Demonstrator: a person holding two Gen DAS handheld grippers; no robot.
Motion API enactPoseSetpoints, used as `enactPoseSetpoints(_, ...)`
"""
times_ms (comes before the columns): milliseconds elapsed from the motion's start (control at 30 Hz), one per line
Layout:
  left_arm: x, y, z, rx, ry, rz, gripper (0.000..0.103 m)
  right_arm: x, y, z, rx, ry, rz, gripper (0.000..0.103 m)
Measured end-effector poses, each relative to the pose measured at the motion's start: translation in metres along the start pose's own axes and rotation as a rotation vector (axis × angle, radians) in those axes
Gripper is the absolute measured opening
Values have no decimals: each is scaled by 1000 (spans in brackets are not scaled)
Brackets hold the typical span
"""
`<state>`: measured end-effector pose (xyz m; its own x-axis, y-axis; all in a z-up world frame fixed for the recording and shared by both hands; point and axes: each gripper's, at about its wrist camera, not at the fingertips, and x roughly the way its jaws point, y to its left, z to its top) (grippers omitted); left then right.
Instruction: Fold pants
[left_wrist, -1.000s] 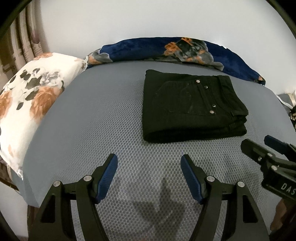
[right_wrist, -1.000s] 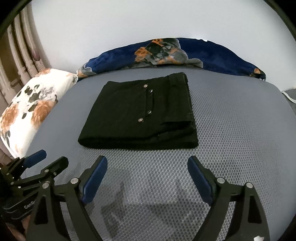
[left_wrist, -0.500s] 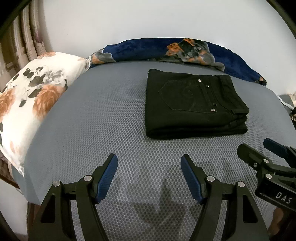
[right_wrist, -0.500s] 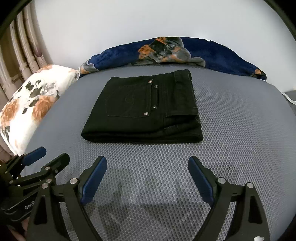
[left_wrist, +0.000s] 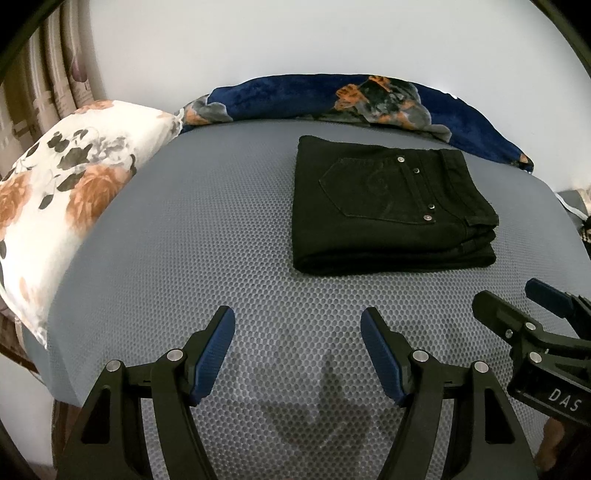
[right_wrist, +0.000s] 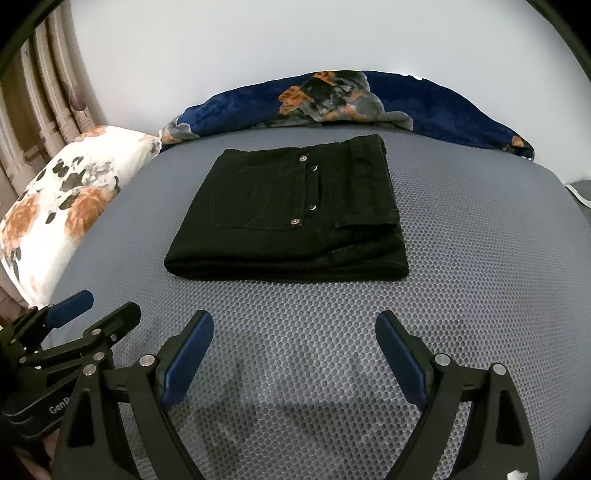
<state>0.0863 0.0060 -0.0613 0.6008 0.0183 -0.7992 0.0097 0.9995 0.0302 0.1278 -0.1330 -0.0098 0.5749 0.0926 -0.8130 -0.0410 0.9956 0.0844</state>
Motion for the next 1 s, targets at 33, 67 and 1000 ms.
enactPoseSetpoints(33, 0, 0, 0, 0, -1, -1, 71, 0, 0, 0, 0, -1, -1, 88)
enactPoseSetpoints(67, 0, 0, 0, 1, -2, -1, 71, 0, 0, 0, 0, -2, -1, 88)
enactPoseSetpoints(1000, -9, -5, -3, -1, -13, -2, 71, -4, 7, -4, -20, 0, 0, 88)
